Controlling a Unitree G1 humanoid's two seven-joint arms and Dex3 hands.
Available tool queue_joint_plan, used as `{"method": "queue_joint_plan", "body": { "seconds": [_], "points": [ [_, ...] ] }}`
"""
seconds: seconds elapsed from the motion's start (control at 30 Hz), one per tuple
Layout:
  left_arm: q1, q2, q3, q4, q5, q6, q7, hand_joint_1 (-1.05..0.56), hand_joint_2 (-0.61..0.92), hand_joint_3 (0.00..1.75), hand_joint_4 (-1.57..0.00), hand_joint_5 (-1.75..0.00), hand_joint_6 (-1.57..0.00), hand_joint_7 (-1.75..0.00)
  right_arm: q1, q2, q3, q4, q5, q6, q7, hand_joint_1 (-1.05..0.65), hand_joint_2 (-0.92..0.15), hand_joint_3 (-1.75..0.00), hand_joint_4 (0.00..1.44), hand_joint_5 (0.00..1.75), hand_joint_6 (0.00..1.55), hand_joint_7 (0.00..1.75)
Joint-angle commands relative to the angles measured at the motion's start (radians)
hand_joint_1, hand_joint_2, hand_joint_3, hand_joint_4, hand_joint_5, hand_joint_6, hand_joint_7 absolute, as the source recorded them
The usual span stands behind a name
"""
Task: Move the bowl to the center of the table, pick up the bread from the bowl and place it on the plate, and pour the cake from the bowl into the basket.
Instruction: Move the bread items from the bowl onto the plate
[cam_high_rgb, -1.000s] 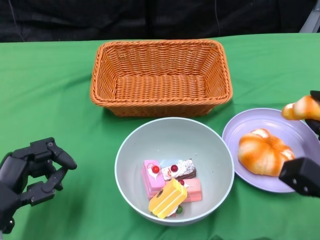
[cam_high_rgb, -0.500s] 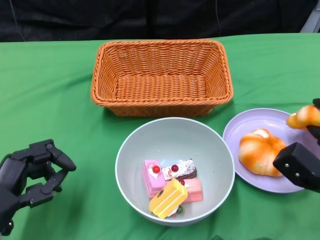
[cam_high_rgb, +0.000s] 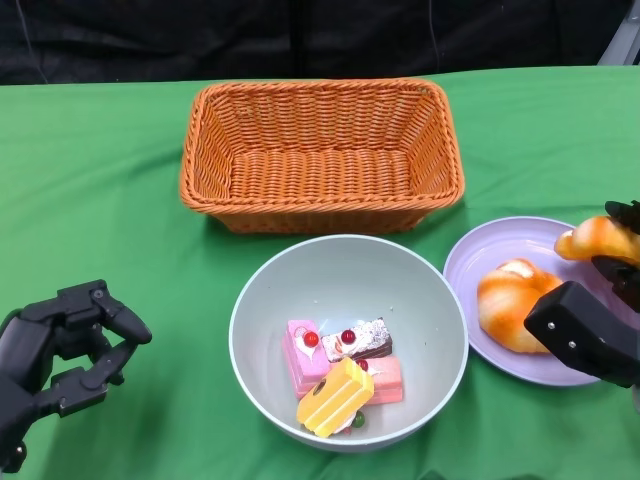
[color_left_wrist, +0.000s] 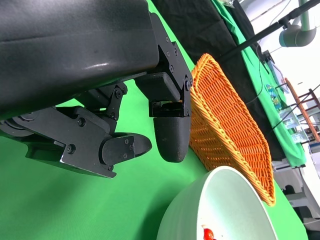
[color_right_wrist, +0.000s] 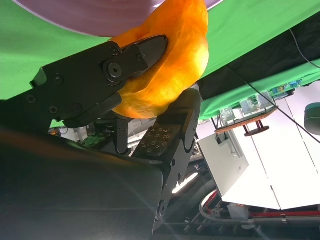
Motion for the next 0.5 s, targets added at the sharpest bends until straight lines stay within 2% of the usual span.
{"method": "queue_joint_plan", "body": {
  "seconds": [0.03,0.1,0.27,0.37,0.5],
  "points": [
    [0.015,0.016,0.008,-0.015,-0.01,0.004,0.003,-0.03,0.81,0.57,-0.77,-1.59,-0.79,-1.18,-0.008,0.005,0.006,0.01,0.019,-0.004,0.023,-0.17,-0.9,-0.01,0.75,1.38,1.14,0.13],
    [0.016,0.014,0.008,-0.017,-0.01,0.007,0.004,-0.04,0.81,0.58,-0.77,-1.6,-0.78,-1.18,-0.007,0.008,0.007,0.009,0.023,-0.003,0.035,-0.16,-0.89,0.0,0.75,1.38,1.14,0.13],
    [0.016,0.012,0.005,-0.022,-0.014,0.015,0.001,-0.04,0.8,0.61,-0.75,-1.59,-0.78,-1.19,0.026,0.002,0.052,-0.045,0.01,0.036,0.147,-0.17,-0.88,0.0,0.79,1.4,1.13,0.1],
    [0.011,0.011,0.003,-0.018,-0.017,0.017,-0.005,-0.05,0.8,0.62,-0.75,-1.61,-0.77,-1.2,0.065,-0.002,0.076,-0.113,0.006,0.068,0.212,-0.17,-0.86,0.0,0.84,1.25,1.15,0.07],
    [0.008,0.01,0.002,-0.017,-0.02,0.019,-0.006,-0.05,0.78,0.62,-0.75,-1.62,-0.77,-1.2,0.112,-0.005,0.085,-0.214,0.02,0.125,0.31,-0.18,-0.85,0.0,0.83,1.25,1.16,0.04]
  ]
}}
